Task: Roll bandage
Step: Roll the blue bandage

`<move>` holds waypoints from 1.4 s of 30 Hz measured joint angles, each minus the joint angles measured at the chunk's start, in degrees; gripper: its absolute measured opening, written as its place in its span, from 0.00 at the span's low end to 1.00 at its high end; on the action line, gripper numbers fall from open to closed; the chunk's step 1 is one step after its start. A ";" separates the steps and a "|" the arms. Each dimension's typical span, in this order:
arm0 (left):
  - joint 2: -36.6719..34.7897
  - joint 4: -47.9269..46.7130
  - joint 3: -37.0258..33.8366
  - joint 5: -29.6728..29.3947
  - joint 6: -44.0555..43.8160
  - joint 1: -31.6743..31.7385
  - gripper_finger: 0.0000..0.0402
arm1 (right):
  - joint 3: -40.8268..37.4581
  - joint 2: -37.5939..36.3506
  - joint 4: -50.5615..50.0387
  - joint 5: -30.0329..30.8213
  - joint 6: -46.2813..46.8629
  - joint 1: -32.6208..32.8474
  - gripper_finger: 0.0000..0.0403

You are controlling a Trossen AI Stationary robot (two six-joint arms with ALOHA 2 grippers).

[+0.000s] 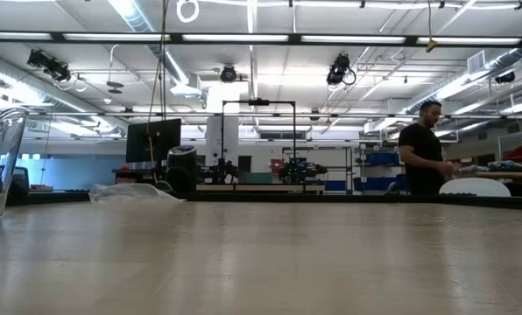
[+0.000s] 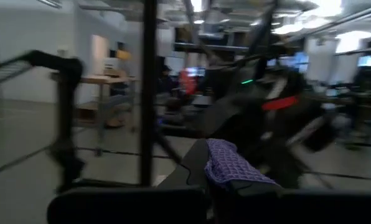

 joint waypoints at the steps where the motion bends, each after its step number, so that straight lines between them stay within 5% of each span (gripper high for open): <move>1: 0.46 0.04 0.00 0.02 -0.08 -0.18 0.04 | 0.39 0.00 -0.01 1.34 -0.85 -0.23 0.00; 20: 5.14 5.10 1.46 0.20 0.42 -4.68 0.04 | 1.17 -0.04 -9.34 18.17 1.14 -3.70 0.02; 35: 5.17 3.28 2.32 2.02 1.28 -4.97 0.04 | 1.28 -0.20 -18.46 18.26 10.94 -3.68 0.30; 42: 5.17 -1.04 2.51 2.85 2.72 -5.30 0.04 | 1.22 -0.55 -20.84 13.15 9.30 -2.99 0.32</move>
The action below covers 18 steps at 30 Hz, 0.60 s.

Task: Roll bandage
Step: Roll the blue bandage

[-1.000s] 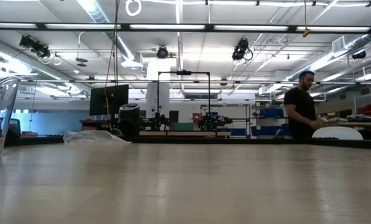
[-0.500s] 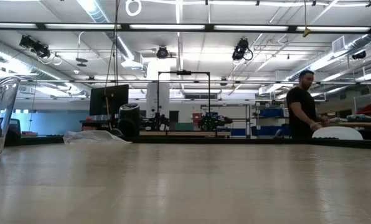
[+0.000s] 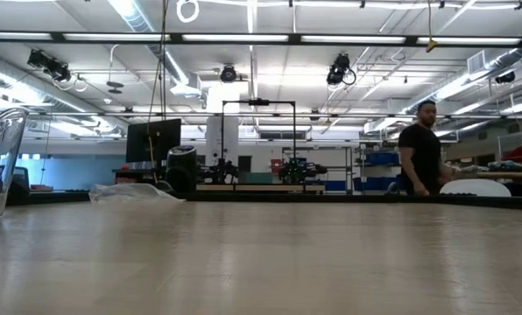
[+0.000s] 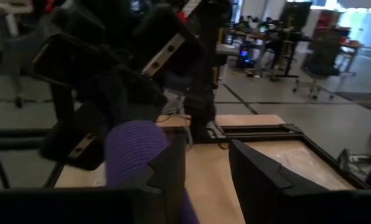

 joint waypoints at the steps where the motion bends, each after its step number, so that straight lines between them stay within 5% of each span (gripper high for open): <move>1: 0.22 -0.21 0.02 -0.08 1.04 -0.13 0.04 | -0.06 -0.33 -0.12 -0.32 -0.83 0.20 0.31; 6: 2.07 0.37 0.13 -0.58 11.55 -1.21 0.04 | -0.08 -2.40 0.16 -3.52 -4.66 0.53 0.26; 14: 2.97 1.20 0.11 1.93 15.73 -1.15 0.04 | -0.08 -3.26 -6.09 -20.61 0.73 -4.73 0.02; 18: 2.95 2.61 0.09 2.37 17.54 -1.13 0.04 | -0.08 -3.26 -10.05 -25.32 5.67 -6.92 0.03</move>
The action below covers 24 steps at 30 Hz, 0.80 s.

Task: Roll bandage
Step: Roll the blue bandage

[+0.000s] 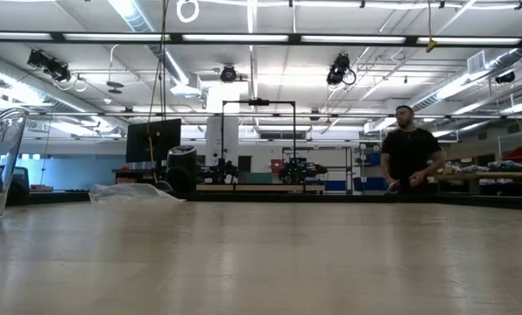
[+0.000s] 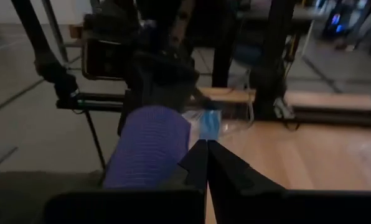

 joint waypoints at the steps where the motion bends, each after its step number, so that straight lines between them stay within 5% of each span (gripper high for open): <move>1: 0.00 0.21 -0.02 0.34 0.51 0.02 0.04 | 0.00 0.00 -0.70 -0.51 0.91 -0.28 0.03; 11: 0.00 5.25 -0.09 1.25 -4.84 0.01 0.04 | 0.00 0.00 -7.50 -2.52 4.60 0.23 0.02; 24: -0.17 0.10 -0.15 -1.40 -58.15 5.85 0.04 | 0.00 -9.56 -34.79 29.91 17.29 11.08 0.01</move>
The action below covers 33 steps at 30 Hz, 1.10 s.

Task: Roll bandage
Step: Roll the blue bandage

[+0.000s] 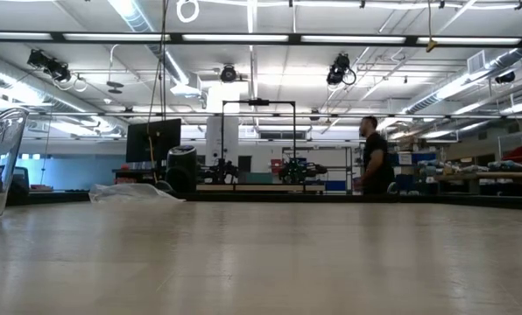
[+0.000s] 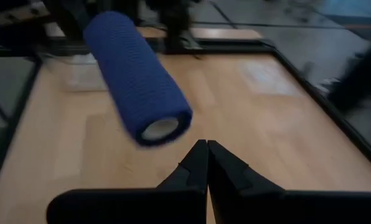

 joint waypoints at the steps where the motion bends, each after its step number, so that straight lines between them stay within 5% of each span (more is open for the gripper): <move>1: -0.02 -1.74 0.02 0.32 -5.00 1.11 0.04 | 0.00 -0.61 -2.49 1.50 2.36 0.74 0.01; 8: -0.02 -7.60 -4.94 11.25 -31.16 10.64 0.04 | -4.09 -1.76 -6.38 3.65 10.48 2.63 0.00; 19: 5.31 26.59 -23.97 22.34 -47.69 16.31 0.04 | -8.57 -1.76 -2.05 0.33 12.35 0.10 0.00; 33: 18.88 29.24 -23.06 17.14 -42.68 18.67 0.04 | -8.59 -1.70 -0.92 -1.01 11.11 -0.40 0.00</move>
